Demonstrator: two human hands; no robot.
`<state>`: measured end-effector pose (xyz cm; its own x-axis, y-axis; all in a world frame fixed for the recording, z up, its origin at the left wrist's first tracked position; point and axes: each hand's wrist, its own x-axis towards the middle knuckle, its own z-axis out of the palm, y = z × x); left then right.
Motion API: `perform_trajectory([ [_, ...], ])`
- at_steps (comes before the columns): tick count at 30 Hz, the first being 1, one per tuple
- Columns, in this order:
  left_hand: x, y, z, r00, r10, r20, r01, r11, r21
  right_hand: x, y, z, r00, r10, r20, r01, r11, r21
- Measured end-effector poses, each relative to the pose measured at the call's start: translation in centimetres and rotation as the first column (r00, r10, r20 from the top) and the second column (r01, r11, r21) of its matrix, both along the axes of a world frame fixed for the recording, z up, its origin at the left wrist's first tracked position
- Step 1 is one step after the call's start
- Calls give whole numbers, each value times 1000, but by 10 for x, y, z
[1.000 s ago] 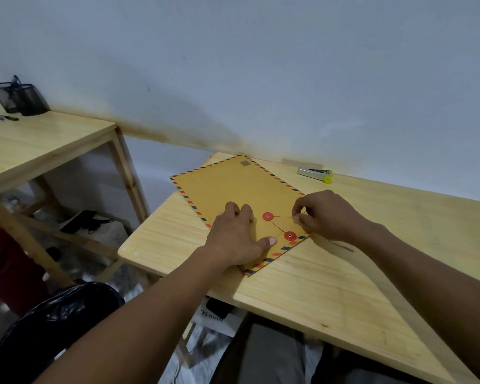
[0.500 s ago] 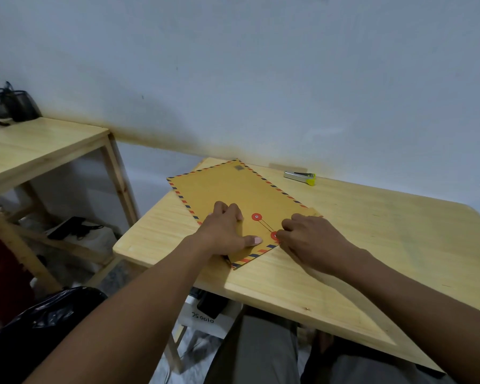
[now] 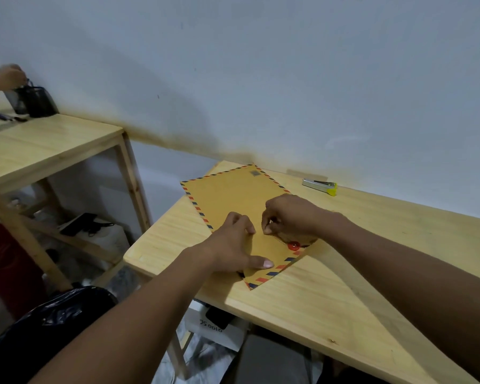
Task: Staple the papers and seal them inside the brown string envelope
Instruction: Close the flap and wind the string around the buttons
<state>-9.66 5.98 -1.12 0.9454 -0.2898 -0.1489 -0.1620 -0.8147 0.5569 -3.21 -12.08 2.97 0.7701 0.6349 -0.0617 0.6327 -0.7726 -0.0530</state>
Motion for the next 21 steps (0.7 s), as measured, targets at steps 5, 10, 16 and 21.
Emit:
perform_trajectory([
  [5,1,1,-1,1000,-8,11,8,1000,-26,27,3,-7,956,-117,-270,185,953,241],
  [10,0,-2,0,998,-62,28,62,998,-10,34,-4,-12,911,-150,-384,279,910,305],
  [16,-4,-11,-10,981,-156,117,151,987,49,40,-11,-18,904,-206,-376,336,885,322],
  [21,-3,-13,-14,988,-18,154,20,1000,-15,41,-24,-25,906,-244,-345,372,848,378],
])
